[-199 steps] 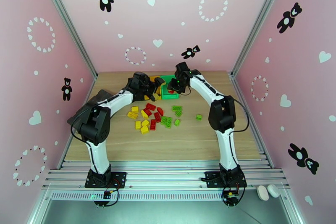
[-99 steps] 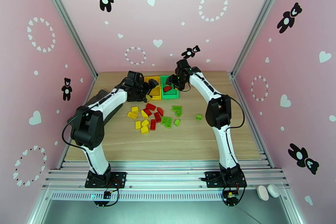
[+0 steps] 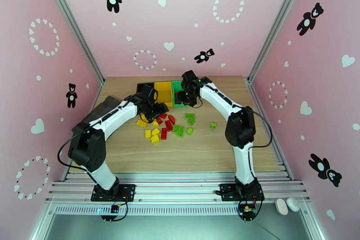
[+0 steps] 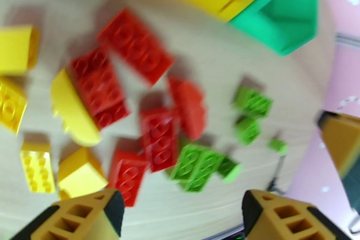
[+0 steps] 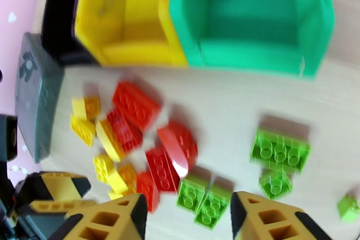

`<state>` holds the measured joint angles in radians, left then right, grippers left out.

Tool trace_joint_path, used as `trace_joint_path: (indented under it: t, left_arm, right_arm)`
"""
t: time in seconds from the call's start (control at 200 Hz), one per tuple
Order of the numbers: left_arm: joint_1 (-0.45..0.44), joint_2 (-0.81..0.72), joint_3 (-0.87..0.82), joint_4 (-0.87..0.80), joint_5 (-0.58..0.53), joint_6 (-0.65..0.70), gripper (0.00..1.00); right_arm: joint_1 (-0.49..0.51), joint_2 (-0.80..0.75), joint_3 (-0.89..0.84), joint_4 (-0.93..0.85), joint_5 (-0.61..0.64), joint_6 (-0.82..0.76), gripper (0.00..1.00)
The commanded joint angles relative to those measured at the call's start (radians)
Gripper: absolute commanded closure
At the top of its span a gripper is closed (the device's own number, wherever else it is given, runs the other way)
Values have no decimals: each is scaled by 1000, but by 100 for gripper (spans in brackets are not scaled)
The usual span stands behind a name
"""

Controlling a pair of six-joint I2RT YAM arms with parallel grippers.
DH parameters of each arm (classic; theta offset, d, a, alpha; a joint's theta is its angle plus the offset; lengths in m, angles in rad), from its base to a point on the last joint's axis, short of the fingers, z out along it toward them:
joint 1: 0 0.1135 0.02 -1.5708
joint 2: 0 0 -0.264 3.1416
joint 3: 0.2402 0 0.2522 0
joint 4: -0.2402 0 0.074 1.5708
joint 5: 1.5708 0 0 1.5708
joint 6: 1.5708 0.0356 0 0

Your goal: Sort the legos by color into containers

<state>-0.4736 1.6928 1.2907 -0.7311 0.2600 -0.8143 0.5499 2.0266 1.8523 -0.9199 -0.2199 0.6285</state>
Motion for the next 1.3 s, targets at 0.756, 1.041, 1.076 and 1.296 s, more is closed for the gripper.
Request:
trace_joint_path:
  t: [0.756, 1.041, 1.076, 1.296]
  left_arm:
    - [-253, 125, -23, -162, -300, 38, 38]
    - [-253, 207, 46, -174, -323, 78, 38]
    - [-254, 216, 55, -179, -326, 82, 38]
    - [-252, 245, 73, -194, -352, 98, 39]
  right_arm:
    - [131, -388, -634, 121, 108, 106, 54]
    - [135, -395, -637, 122, 111, 111, 54]
    - [134, -395, -637, 122, 111, 111, 54]
    - [135, -389, -637, 126, 111, 114, 55]
